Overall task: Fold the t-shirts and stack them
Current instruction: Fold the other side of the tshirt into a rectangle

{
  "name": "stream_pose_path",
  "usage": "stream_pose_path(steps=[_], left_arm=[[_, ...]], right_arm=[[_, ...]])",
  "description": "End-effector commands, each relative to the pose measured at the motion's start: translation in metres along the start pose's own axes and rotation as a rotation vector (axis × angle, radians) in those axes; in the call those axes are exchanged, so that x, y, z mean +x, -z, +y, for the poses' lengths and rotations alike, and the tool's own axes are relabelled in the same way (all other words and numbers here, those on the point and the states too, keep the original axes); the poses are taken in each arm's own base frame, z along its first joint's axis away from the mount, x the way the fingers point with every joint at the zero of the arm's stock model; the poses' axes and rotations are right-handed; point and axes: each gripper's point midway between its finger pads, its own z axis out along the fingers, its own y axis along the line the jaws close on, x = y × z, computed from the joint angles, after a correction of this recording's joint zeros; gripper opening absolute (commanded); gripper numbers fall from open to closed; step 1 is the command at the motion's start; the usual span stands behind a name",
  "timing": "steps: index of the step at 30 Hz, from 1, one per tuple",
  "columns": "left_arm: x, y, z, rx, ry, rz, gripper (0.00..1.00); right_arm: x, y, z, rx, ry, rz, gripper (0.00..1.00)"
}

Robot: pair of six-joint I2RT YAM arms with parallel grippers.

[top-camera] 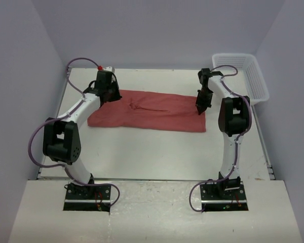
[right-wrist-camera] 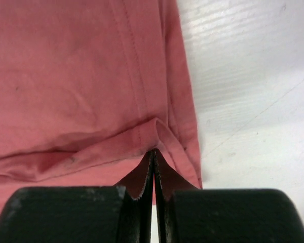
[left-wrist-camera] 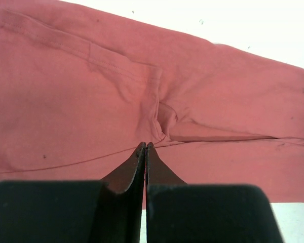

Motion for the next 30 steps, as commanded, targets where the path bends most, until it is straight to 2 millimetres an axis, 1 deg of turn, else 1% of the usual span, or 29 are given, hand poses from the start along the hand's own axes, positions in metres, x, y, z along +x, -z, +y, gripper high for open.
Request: stream_pose_path(steps=[1,2,3,4,8,10,11,12,13,15,17,18,19,22,24,25,27,28,30], left_arm=[[-0.018,0.024,-0.015,0.066,0.019,-0.081,0.00],[-0.016,0.025,-0.015,0.069,0.031,-0.081,0.00],[-0.017,0.030,-0.016,0.076,0.034,-0.093,0.00],[-0.012,0.031,-0.014,0.075,0.035,-0.087,0.00],[-0.009,0.037,-0.009,0.057,0.049,-0.100,0.00],[-0.008,0.043,-0.008,0.056,0.055,-0.101,0.00],[-0.010,0.046,-0.009,0.058,0.056,-0.106,0.00],[-0.012,0.049,-0.010,0.061,0.055,-0.112,0.00],[-0.012,0.051,-0.010,0.062,0.055,-0.113,0.00],[-0.015,0.057,-0.011,0.067,0.050,-0.125,0.00],[-0.016,0.058,-0.012,0.068,0.050,-0.127,0.00],[-0.018,0.060,-0.012,0.071,0.050,-0.134,0.00],[-0.017,0.060,-0.012,0.070,0.049,-0.133,0.00],[-0.017,0.061,-0.014,0.079,0.053,-0.136,0.00],[-0.015,0.060,-0.013,0.078,0.054,-0.130,0.00],[-0.016,0.061,-0.014,0.081,0.059,-0.133,0.00],[-0.014,0.060,-0.014,0.085,0.060,-0.129,0.00],[-0.013,0.060,-0.014,0.084,0.061,-0.128,0.00],[-0.011,0.058,-0.013,0.086,0.062,-0.127,0.00]], right_arm=[[-0.016,0.009,-0.008,0.030,-0.006,-0.031,0.00],[-0.017,0.005,-0.009,0.038,-0.008,-0.021,0.00],[-0.019,0.005,-0.009,0.041,-0.009,-0.019,0.00],[-0.020,0.007,-0.009,0.040,-0.008,-0.017,0.00],[-0.020,0.003,-0.008,0.038,0.004,-0.002,0.00],[-0.020,0.006,-0.007,0.023,0.019,0.020,0.00],[-0.017,0.001,-0.005,0.015,0.029,0.052,0.01],[-0.016,0.000,-0.006,0.018,0.042,0.064,0.01],[-0.015,0.004,-0.006,0.019,0.043,0.075,0.01],[-0.013,0.002,-0.006,0.019,0.039,0.075,0.00],[-0.016,0.002,-0.014,0.056,0.008,0.024,0.00],[-0.023,0.018,-0.017,0.054,-0.014,-0.043,0.00],[-0.022,0.010,-0.019,0.059,-0.015,-0.073,0.00],[-0.029,0.022,-0.020,0.030,-0.017,-0.176,0.00],[-0.030,0.024,-0.025,0.044,-0.011,-0.210,0.00],[-0.033,0.031,-0.030,0.062,-0.011,-0.242,0.00],[-0.037,0.033,-0.031,0.053,0.000,-0.284,0.00],[-0.040,0.046,-0.031,0.037,-0.002,-0.327,0.00],[-0.044,0.053,-0.031,0.022,-0.007,-0.381,0.00]])
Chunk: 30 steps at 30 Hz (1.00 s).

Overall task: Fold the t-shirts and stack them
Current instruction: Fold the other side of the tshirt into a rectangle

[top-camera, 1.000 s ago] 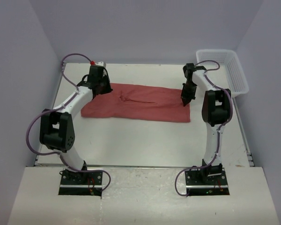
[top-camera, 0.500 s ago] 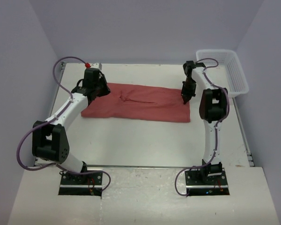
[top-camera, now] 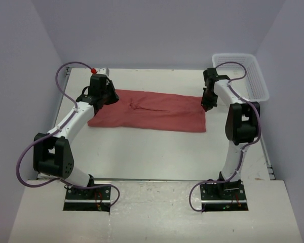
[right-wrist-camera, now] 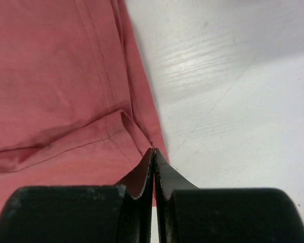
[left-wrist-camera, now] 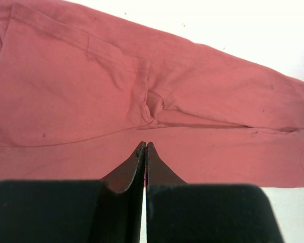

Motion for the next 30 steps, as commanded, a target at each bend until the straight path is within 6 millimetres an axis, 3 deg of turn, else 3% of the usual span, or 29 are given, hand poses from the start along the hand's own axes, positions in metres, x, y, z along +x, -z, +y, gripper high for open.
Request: stream_pose_path(steps=[1,6,14,28,30], left_arm=[[-0.007,0.007,-0.008,0.033,0.012,-0.037,0.00],[-0.002,0.002,-0.004,0.016,0.012,-0.024,0.00],[0.003,-0.011,-0.001,0.000,0.022,0.001,0.00],[-0.005,0.000,-0.008,0.021,0.018,-0.013,0.00],[-0.006,0.002,-0.008,0.025,0.015,-0.013,0.00]], right_arm=[[-0.045,0.046,-0.003,-0.048,-0.032,-0.253,0.00],[-0.038,0.061,0.018,-0.157,-0.017,-0.197,0.00],[-0.014,0.049,0.068,-0.281,0.017,-0.076,0.00],[0.008,0.000,0.096,-0.291,-0.022,0.081,0.00],[0.006,0.001,0.097,-0.275,-0.024,0.072,0.00]])
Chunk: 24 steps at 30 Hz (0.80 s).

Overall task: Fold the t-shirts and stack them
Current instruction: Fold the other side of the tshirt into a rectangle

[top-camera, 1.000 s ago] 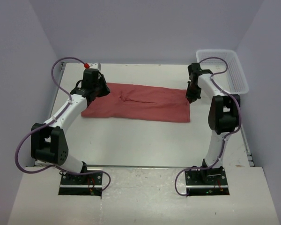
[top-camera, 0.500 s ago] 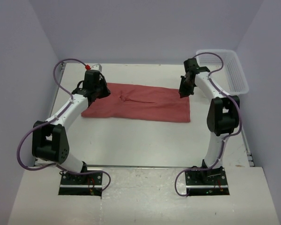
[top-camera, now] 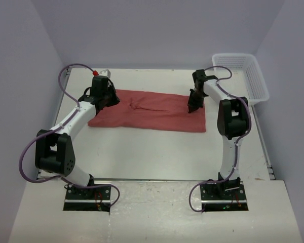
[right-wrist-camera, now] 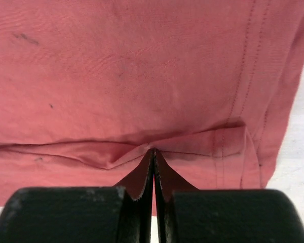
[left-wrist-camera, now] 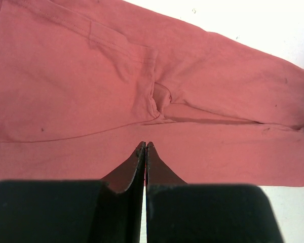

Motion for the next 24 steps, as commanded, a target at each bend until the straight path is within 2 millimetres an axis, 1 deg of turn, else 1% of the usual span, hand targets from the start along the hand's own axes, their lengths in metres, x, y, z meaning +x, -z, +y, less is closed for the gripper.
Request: stream_pose_path(steps=[1,8,10,12,13,14,15,16,17,18,20,21,22,23,24], left_arm=[[-0.023,0.017,-0.016,0.047,0.008,-0.064,0.00],[-0.021,0.020,-0.012,0.027,-0.004,-0.057,0.00],[-0.019,0.018,-0.011,0.021,-0.002,-0.052,0.00],[-0.016,0.015,-0.009,0.018,-0.001,-0.045,0.00],[-0.015,0.013,-0.009,0.015,-0.001,-0.041,0.00],[-0.013,0.012,-0.008,0.013,-0.002,-0.037,0.00],[-0.012,0.010,-0.004,-0.002,-0.003,-0.039,0.00],[-0.011,0.007,0.000,-0.019,-0.003,-0.044,0.00],[-0.009,0.005,0.003,-0.032,-0.001,-0.045,0.00],[-0.004,0.000,0.007,-0.043,0.000,-0.035,0.00],[0.000,-0.008,0.011,-0.059,0.007,-0.024,0.00],[0.001,-0.011,0.011,-0.059,0.010,-0.019,0.00],[0.002,-0.015,0.011,-0.062,0.010,-0.014,0.00],[0.009,-0.024,0.015,-0.076,0.013,0.012,0.00],[0.008,-0.028,0.014,-0.077,0.011,0.018,0.00]], right_arm=[[-0.005,0.005,0.014,-0.019,-0.022,-0.006,0.00],[-0.002,0.001,0.012,0.036,-0.046,0.090,0.00],[-0.005,0.001,0.012,0.059,-0.063,0.081,0.00],[-0.013,0.004,0.010,0.085,-0.061,0.026,0.00],[-0.011,0.002,0.008,0.090,-0.059,0.017,0.00],[-0.020,0.003,0.011,0.084,-0.046,-0.040,0.00],[-0.025,0.013,0.014,0.078,-0.032,-0.081,0.00],[-0.027,0.015,0.008,0.104,-0.011,-0.107,0.00],[-0.034,0.020,0.010,0.101,0.003,-0.152,0.00],[-0.040,0.036,0.014,0.096,0.020,-0.202,0.00],[-0.050,0.051,0.014,0.108,0.059,-0.291,0.00],[-0.053,0.074,0.019,0.088,0.081,-0.349,0.00],[-0.053,0.079,0.022,0.068,0.092,-0.371,0.00],[-0.051,0.087,0.029,0.039,0.109,-0.385,0.00],[-0.047,0.094,0.033,0.016,0.131,-0.387,0.00]])
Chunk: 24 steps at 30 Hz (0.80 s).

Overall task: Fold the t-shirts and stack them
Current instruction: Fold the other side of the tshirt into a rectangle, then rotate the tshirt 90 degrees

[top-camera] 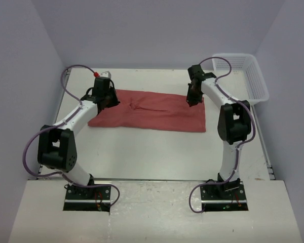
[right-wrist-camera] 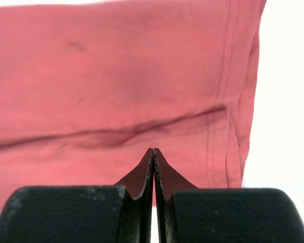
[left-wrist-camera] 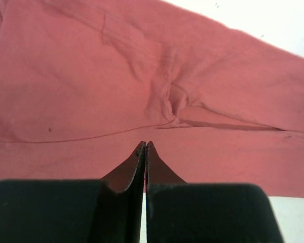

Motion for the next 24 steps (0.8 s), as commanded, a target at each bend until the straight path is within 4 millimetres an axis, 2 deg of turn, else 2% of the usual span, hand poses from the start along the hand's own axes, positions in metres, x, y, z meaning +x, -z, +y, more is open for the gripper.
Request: stream_pose_path(steps=[1,4,5,7,8,11,18,24], left_arm=[[0.011,-0.026,0.004,-0.035,0.011,0.041,0.00],[0.011,-0.038,0.003,-0.048,0.008,0.076,0.00],[0.019,-0.049,0.007,-0.062,0.005,0.108,0.00],[0.018,-0.057,0.006,-0.072,0.003,0.127,0.00],[0.028,-0.068,0.011,-0.091,-0.001,0.164,0.00],[0.027,-0.077,0.009,-0.090,-0.001,0.179,0.00],[0.017,-0.081,0.006,-0.082,-0.005,0.144,0.00],[0.012,-0.092,0.006,-0.100,-0.015,0.144,0.00]], right_arm=[[-0.038,0.080,0.021,-0.124,0.055,-0.234,0.00],[-0.019,0.087,0.028,-0.161,0.099,-0.161,0.00],[-0.010,0.086,0.034,-0.193,0.114,-0.123,0.00],[0.008,0.079,0.036,-0.188,0.145,-0.067,0.00],[0.016,0.073,0.041,-0.203,0.161,-0.038,0.00],[0.038,0.060,0.050,-0.222,0.190,0.017,0.00],[0.067,0.035,0.066,-0.273,0.181,0.089,0.00],[0.080,0.017,0.075,-0.265,0.190,0.134,0.00]])
